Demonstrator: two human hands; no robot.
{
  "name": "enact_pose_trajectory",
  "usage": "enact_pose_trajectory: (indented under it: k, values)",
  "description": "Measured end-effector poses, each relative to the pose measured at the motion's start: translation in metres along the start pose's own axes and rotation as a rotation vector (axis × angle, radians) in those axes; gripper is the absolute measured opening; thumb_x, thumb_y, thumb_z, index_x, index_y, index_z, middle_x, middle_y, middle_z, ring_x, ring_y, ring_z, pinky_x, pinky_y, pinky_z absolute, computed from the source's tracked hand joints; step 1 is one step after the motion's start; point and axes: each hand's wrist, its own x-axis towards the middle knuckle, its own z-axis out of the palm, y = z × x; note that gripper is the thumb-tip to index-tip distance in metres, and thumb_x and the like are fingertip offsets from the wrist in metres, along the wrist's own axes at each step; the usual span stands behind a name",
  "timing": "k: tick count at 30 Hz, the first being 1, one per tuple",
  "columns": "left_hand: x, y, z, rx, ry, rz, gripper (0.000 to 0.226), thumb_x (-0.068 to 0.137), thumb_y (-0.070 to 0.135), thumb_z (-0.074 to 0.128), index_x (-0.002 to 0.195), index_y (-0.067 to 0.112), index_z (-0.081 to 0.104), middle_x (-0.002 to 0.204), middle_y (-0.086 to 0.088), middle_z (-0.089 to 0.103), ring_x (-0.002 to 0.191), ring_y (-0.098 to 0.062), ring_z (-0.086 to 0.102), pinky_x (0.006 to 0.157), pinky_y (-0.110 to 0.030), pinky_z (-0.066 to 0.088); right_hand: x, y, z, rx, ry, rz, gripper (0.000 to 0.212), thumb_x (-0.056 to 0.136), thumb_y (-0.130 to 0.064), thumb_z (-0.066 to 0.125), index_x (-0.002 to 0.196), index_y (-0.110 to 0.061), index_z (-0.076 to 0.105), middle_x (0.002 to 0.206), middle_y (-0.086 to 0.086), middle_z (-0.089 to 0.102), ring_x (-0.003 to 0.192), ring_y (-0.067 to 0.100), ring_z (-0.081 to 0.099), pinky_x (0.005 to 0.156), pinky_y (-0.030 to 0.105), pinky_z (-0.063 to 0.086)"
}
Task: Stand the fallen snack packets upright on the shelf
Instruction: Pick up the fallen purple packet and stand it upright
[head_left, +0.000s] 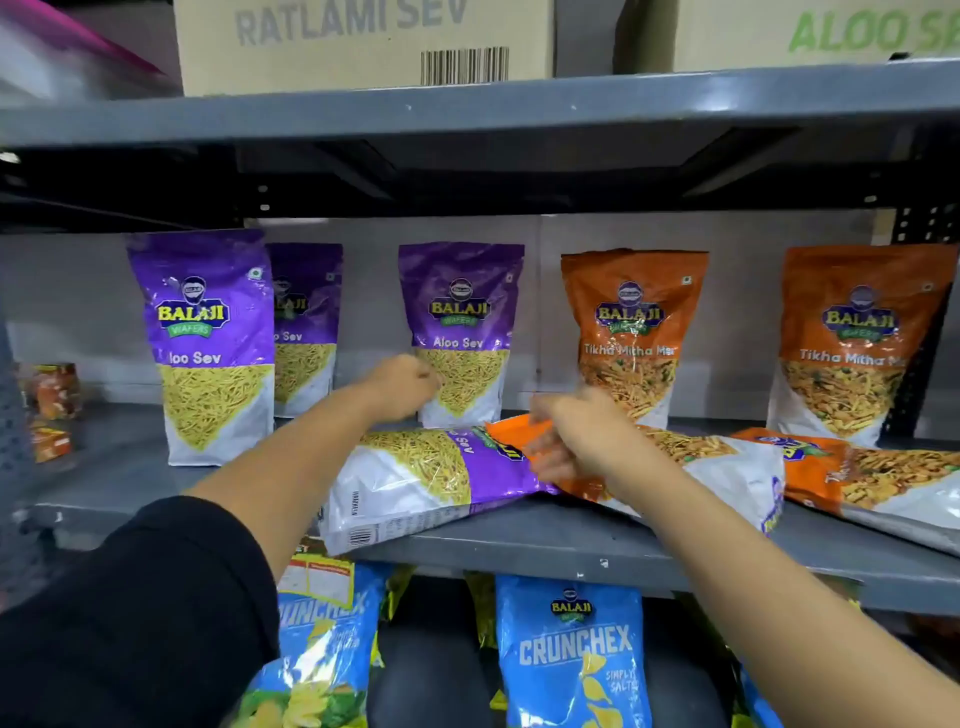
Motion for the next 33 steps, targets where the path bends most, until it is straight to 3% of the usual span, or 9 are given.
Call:
enact_pose_trajectory:
  k: [5, 8, 12, 15, 19, 23, 28, 31, 33]
  values:
    - [-0.008, -0.006, 0.004, 0.092, -0.294, -0.288, 0.047, 0.096, 0.036, 0.054, 0.129, 0.003, 0.060, 0.134, -0.017, 0.060, 0.120, -0.032, 0.057, 0.087, -0.029, 0.041, -0.007, 0.030, 0.011, -0.409, -0.060, 0.243, 0.048, 0.088, -0.034, 0.054, 0.078, 0.009, 0.072, 0.050, 0.014, 0.068, 0.035, 0.020, 0.060, 0.047, 0.030, 0.057]
    - [-0.006, -0.006, 0.002, 0.098, -0.383, -0.282, 0.057, 0.098, 0.036, 0.055, 0.143, 0.001, 0.049, 0.148, -0.014, 0.051, 0.134, -0.032, 0.049, 0.107, -0.038, 0.040, -0.002, 0.037, 0.015, -0.266, 0.000, 0.233, 0.039, 0.088, -0.027, 0.061, 0.094, 0.011, 0.069, 0.055, 0.015, 0.070, 0.035, 0.018, 0.063, 0.044, 0.028, 0.057]
    - [0.002, -0.017, 0.003, 0.089, -0.472, -0.363, 0.043, 0.096, 0.013, 0.056, 0.134, -0.008, 0.054, 0.136, -0.019, 0.059, 0.112, -0.030, 0.059, 0.091, -0.035, 0.048, -0.006, 0.046, 0.025, 0.092, -0.020, 0.283, 0.042, 0.088, -0.016, 0.070, 0.112, 0.016, 0.057, 0.071, 0.027, 0.072, 0.036, 0.021, 0.066, 0.039, 0.028, 0.055]
    - [0.004, -0.023, 0.000, 0.097, -0.331, -0.339, 0.042, 0.098, 0.015, 0.051, 0.132, -0.010, 0.056, 0.138, -0.023, 0.059, 0.110, -0.031, 0.063, 0.078, -0.032, 0.046, -0.007, 0.048, 0.031, 0.310, 0.023, 0.285, 0.037, 0.087, -0.005, 0.070, 0.113, 0.019, 0.058, 0.082, 0.031, 0.070, 0.041, 0.024, 0.069, 0.041, 0.030, 0.057]
    - [-0.006, -0.031, -0.011, 0.003, -0.183, -0.332, 0.032, 0.092, 0.020, 0.057, 0.113, -0.002, 0.068, 0.092, -0.011, 0.066, 0.072, -0.023, 0.055, 0.058, -0.026, 0.043, -0.006, 0.046, 0.037, 0.536, 0.020, 0.252, 0.025, 0.088, 0.003, 0.064, 0.108, 0.017, 0.061, 0.089, 0.032, 0.070, 0.056, 0.031, 0.072, 0.051, 0.035, 0.061]
    - [-0.028, -0.040, -0.024, -0.336, -0.068, -0.389, 0.019, 0.076, 0.012, 0.077, 0.093, 0.003, 0.076, 0.086, -0.013, 0.075, 0.077, -0.025, 0.068, 0.080, -0.036, 0.057, -0.009, 0.036, 0.057, 0.720, -0.010, 0.190, 0.008, 0.092, 0.003, 0.058, 0.094, 0.006, 0.065, 0.066, 0.016, 0.075, 0.053, 0.025, 0.074, 0.056, 0.037, 0.063]
    - [-0.061, -0.049, -0.047, -0.801, 0.208, -0.315, 0.012, 0.079, 0.002, 0.078, 0.090, -0.001, 0.075, 0.071, -0.008, 0.072, 0.062, -0.016, 0.065, 0.066, -0.020, 0.053, -0.007, 0.030, 0.079, 0.954, 0.010, 0.109, 0.021, 0.090, -0.002, 0.063, 0.110, 0.003, 0.066, 0.095, 0.016, 0.076, 0.068, 0.020, 0.074, 0.074, 0.035, 0.060]
    - [-0.081, -0.047, -0.055, -0.978, 0.414, -0.239, 0.004, 0.084, 0.002, 0.073, 0.081, 0.004, 0.071, 0.060, 0.000, 0.071, 0.055, -0.007, 0.065, 0.050, -0.009, 0.051, -0.002, 0.016, 0.086, 1.067, 0.012, 0.026, 0.024, 0.088, 0.000, 0.064, 0.111, -0.001, 0.065, 0.084, 0.008, 0.076, 0.059, 0.009, 0.072, 0.061, 0.025, 0.060]
    - [-0.091, -0.044, -0.056, -1.037, 0.535, -0.176, 0.009, 0.087, 0.000, 0.069, 0.080, 0.006, 0.069, 0.071, -0.005, 0.070, 0.069, -0.013, 0.062, 0.063, -0.013, 0.054, 0.002, 0.004, 0.088, 1.122, -0.006, -0.026, 0.024, 0.088, -0.004, 0.065, 0.112, -0.002, 0.065, 0.083, 0.007, 0.078, 0.062, 0.010, 0.073, 0.064, 0.026, 0.061]
